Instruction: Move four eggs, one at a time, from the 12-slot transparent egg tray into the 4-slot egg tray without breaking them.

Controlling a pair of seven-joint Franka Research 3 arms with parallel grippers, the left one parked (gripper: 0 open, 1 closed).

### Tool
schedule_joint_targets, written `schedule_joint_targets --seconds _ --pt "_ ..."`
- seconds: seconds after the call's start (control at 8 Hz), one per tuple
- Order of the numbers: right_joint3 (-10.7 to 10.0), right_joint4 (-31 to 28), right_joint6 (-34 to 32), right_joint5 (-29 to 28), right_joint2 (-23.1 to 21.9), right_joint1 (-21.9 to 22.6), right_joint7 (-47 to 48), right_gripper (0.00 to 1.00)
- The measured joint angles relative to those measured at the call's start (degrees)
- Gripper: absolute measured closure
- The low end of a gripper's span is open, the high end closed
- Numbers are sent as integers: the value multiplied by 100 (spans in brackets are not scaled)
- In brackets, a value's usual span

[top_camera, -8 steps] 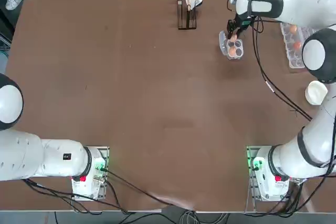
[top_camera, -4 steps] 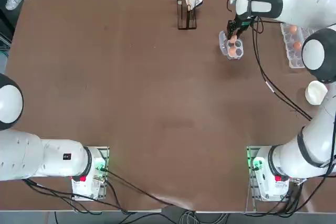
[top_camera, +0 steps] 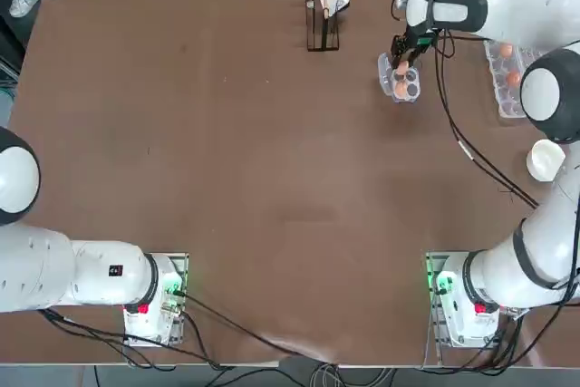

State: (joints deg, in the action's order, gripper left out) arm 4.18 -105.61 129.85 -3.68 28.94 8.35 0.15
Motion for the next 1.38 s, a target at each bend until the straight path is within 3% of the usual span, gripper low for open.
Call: schedule_joint_targets --seconds 0.12,0.25,0.62,0.88,1.38 --pt "-2 0 0 0 0 -1 0 11" --pt "-13 0 0 0 0 -3 0 1" --pt "-87 44 17 0 -17 -28 -11 0" --pt "-165 105 22 13 -133 -321 -289 0" --pt "-207 129 -314 24 -526 -1243 -2584 0"
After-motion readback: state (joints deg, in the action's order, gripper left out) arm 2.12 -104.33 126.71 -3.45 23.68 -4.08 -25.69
